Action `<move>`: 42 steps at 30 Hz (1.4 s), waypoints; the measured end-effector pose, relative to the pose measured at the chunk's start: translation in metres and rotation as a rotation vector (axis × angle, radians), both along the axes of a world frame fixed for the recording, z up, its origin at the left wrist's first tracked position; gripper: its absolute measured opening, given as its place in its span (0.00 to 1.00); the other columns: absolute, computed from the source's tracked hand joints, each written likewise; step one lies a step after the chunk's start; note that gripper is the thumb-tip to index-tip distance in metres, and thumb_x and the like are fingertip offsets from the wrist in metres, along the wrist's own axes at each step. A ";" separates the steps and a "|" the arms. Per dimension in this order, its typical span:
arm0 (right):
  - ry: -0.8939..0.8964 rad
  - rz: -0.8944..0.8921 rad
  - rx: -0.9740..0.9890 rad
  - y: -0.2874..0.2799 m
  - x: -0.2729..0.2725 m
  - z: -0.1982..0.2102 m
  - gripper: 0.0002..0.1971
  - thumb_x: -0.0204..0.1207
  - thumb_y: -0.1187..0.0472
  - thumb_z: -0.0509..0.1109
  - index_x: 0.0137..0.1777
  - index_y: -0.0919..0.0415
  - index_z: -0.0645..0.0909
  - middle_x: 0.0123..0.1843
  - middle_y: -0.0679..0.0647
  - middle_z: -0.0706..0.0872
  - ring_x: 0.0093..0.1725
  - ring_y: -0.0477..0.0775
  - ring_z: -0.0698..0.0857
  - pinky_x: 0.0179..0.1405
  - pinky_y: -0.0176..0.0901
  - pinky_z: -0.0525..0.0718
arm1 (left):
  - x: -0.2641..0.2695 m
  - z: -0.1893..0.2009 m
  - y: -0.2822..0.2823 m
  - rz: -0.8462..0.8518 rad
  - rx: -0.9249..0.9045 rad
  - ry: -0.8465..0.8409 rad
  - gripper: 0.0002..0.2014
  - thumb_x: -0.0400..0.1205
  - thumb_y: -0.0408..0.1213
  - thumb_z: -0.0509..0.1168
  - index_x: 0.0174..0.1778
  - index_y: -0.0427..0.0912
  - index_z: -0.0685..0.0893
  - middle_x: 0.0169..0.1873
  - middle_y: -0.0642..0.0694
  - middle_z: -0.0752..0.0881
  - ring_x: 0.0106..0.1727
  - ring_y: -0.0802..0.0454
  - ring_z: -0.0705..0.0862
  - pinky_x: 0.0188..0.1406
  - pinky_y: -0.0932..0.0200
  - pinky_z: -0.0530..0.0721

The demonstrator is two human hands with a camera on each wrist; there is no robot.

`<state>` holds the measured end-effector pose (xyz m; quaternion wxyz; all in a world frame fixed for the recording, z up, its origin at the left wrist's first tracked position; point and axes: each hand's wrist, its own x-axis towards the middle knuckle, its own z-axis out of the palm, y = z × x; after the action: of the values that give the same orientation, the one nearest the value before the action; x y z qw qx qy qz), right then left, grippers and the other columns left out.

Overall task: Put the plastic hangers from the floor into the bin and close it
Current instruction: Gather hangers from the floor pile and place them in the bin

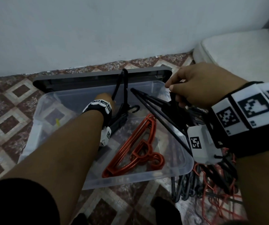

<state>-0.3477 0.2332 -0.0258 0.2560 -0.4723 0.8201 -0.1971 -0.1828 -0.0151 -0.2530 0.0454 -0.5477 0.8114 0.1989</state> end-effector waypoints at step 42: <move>-0.257 0.272 -0.158 -0.010 0.037 -0.010 0.17 0.80 0.58 0.71 0.66 0.41 0.77 0.36 0.54 0.91 0.37 0.52 0.89 0.40 0.51 0.83 | 0.091 0.119 0.145 -0.010 0.268 0.167 0.15 0.84 0.50 0.61 0.37 0.45 0.83 0.39 0.41 0.91 0.42 0.42 0.89 0.44 0.52 0.88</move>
<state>-0.3112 0.2234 -0.0354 0.3450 -0.5682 0.6913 -0.2833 -0.0916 0.1300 -0.1342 0.0517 -0.5143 0.7812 0.3501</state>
